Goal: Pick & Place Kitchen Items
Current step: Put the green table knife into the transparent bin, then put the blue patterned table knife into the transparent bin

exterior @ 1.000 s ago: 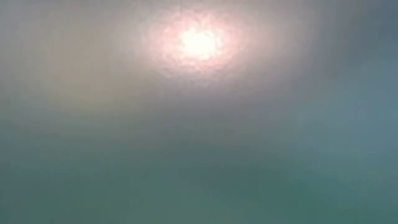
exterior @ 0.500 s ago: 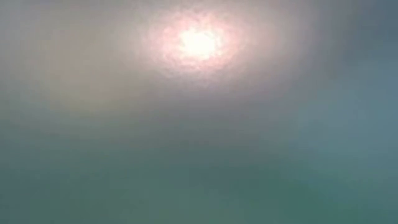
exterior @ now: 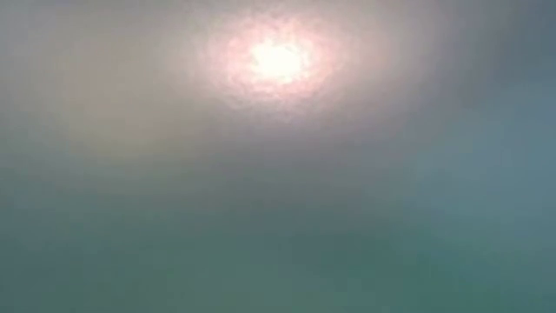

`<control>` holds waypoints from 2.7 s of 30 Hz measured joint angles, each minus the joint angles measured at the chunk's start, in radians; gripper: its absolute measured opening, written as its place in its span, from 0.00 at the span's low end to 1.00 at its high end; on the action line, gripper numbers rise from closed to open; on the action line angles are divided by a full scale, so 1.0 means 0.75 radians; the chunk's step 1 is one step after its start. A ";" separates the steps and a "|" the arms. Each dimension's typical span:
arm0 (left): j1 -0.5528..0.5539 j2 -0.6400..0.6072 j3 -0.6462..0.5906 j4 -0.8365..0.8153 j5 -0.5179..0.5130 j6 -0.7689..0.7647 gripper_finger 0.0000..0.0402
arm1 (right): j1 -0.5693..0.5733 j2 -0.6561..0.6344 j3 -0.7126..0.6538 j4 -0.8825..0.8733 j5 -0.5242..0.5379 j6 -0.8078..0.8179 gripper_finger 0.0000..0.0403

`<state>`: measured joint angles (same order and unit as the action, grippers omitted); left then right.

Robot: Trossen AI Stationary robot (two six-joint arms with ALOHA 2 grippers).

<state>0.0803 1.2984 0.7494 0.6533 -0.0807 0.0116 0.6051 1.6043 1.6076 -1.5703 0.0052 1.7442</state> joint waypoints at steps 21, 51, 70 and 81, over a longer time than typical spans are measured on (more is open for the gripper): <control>0.000 -0.001 0.000 0.037 0.000 0.003 0.62 | 0.265 0.000 -0.467 0.401 -0.266 0.424 0.00; 0.000 -0.001 0.000 0.040 0.000 0.004 0.62 | 0.258 -0.007 -0.962 0.995 -0.284 0.443 0.00; 0.000 -0.001 0.000 0.041 0.036 0.004 0.62 | 0.256 -0.008 -1.038 1.131 -0.272 0.418 0.01; 0.000 -0.001 0.000 0.042 0.036 0.014 0.62 | 0.232 -0.020 -1.024 1.054 -0.314 0.402 0.22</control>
<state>0.0803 1.2980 0.7494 0.6846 -0.0540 0.0223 0.7793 1.5894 0.8399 -0.7796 -0.2301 2.0458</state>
